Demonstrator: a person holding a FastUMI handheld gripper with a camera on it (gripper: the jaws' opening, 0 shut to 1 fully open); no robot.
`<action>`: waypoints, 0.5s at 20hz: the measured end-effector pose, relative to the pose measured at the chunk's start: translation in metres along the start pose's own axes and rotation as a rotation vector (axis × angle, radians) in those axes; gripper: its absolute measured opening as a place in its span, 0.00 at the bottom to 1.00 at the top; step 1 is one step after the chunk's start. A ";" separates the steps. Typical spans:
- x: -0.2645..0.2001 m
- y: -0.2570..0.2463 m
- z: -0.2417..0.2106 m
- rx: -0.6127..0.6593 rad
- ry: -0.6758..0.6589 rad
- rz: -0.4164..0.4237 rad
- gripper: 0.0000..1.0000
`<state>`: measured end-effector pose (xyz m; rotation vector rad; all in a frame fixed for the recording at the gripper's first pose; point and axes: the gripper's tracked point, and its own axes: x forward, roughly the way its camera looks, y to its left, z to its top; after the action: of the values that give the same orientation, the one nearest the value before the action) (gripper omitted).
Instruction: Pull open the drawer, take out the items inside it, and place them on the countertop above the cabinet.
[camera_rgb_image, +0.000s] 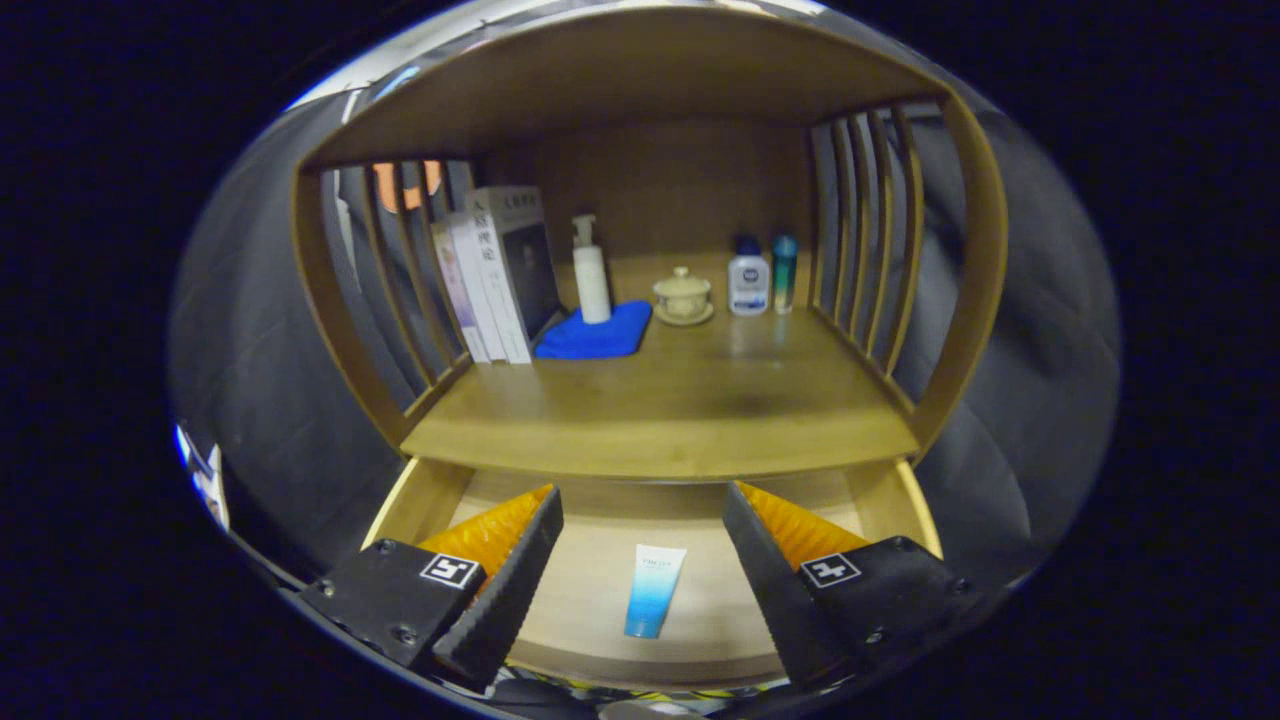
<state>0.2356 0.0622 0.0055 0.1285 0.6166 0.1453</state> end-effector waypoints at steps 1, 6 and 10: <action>0.014 0.000 -0.007 0.010 0.039 -0.009 1.00; 0.053 0.004 -0.049 -0.057 0.236 -0.048 1.00; 0.074 -0.003 -0.095 -0.085 0.400 -0.089 1.00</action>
<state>0.2398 0.0797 -0.1137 -0.0117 1.0117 0.1110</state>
